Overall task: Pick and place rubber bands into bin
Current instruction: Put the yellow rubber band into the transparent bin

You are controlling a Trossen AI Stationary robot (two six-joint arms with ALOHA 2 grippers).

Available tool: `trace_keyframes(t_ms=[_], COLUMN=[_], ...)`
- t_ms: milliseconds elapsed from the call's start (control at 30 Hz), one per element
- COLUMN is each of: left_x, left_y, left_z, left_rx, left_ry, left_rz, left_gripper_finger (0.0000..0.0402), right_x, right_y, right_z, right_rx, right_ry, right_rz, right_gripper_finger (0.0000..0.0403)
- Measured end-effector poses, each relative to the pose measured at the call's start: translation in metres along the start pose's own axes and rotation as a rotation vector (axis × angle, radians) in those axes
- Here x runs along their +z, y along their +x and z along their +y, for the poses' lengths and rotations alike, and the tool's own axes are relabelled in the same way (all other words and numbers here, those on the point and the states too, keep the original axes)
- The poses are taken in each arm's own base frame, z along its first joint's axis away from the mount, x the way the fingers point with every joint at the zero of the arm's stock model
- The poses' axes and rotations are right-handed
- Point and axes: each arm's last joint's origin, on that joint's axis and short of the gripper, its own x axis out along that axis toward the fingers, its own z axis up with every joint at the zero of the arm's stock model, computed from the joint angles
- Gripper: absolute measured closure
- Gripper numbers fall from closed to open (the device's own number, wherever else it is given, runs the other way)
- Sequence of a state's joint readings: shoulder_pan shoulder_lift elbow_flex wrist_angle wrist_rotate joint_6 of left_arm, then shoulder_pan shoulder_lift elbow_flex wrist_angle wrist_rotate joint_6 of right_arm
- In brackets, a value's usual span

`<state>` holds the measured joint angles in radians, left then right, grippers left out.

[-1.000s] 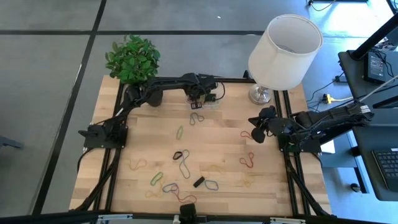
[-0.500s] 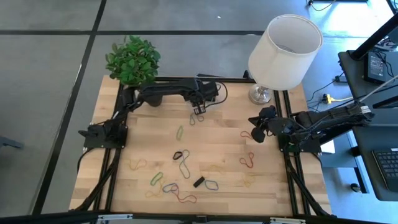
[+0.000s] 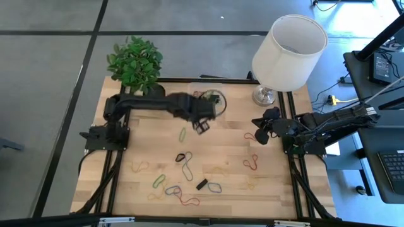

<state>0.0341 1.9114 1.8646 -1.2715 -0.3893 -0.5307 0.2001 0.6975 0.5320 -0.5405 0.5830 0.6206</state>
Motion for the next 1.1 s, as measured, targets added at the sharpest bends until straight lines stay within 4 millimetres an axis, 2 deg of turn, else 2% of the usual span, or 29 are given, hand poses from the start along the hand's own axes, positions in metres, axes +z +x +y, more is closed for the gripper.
trace_keyframes(t_ms=[133, 267, 433, 533, 667, 867, 1100], left_x=[-0.025, -0.054, -0.091, -0.113, -0.145, -0.190, -0.230], left_y=[-0.003, 0.009, 0.023, 0.029, 0.027, 0.015, 0.006], left_z=[-0.028, -0.055, -0.066, -0.061, -0.045, -0.014, 0.015], left_rx=[-0.008, -0.025, -0.132, -0.216, -0.313, -0.387, -0.411], left_ry=[0.075, 0.130, 0.132, 0.113, 0.095, 0.043, 0.149], left_rz=[0.022, 0.039, 0.019, -0.041, -0.130, -0.206, -0.312], left_gripper_finger=[0.0400, 0.0400, 0.0400, 0.0400, 0.0400, 0.0400, 0.0400], right_x=[0.000, -0.001, 0.003, 0.006, 0.009, 0.014, 0.006], right_y=[0.000, 0.000, -0.003, -0.003, 0.005, 0.024, 0.054], right_z=[0.001, 0.004, 0.015, 0.025, 0.048, 0.102, 0.164], right_rx=[0.021, 0.110, 0.226, 0.266, 0.266, 0.211, 0.108], right_ry=[0.002, 0.013, 0.032, 0.031, 0.026, -0.063, -0.238], right_rz=[0.010, 0.056, 0.029, 0.017, 0.074, 0.230, 0.409], right_gripper_finger=[0.0385, 0.0398, 0.0400, 0.0401, 0.0401, 0.0402, 0.0388])
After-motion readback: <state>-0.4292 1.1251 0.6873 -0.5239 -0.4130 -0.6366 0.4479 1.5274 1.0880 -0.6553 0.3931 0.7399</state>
